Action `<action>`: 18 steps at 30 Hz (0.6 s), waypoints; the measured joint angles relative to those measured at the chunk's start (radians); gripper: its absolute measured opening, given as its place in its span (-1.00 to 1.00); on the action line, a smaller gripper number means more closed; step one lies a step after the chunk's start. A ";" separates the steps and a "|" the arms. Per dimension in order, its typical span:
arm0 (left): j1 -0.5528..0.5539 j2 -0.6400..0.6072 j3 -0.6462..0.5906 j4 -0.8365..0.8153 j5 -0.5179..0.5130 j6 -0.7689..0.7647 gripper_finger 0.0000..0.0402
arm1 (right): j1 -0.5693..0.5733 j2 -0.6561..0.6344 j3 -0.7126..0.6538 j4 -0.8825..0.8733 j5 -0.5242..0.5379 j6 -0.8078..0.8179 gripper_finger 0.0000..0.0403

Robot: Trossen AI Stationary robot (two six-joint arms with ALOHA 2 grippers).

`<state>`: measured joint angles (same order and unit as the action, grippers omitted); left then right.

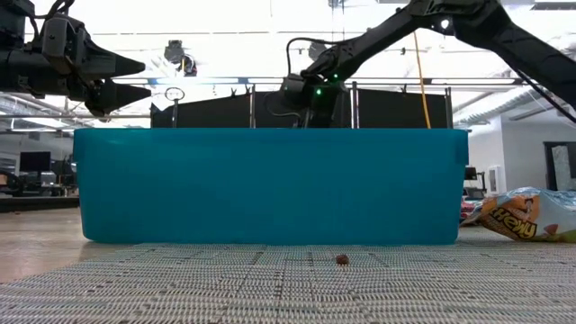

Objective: Pick and place Granola Bars by type
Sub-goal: Put the yellow granola bar into the yellow bin

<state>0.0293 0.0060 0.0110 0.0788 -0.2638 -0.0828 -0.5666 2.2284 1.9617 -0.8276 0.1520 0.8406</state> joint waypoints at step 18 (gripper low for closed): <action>0.000 0.000 0.000 0.000 -0.008 0.000 0.95 | 0.032 0.000 -0.149 0.116 -0.025 0.094 -1.00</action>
<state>0.0295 0.0063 0.0110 0.0787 -0.2723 -0.0826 -0.5346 2.2284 1.8124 -0.7119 0.1268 0.9348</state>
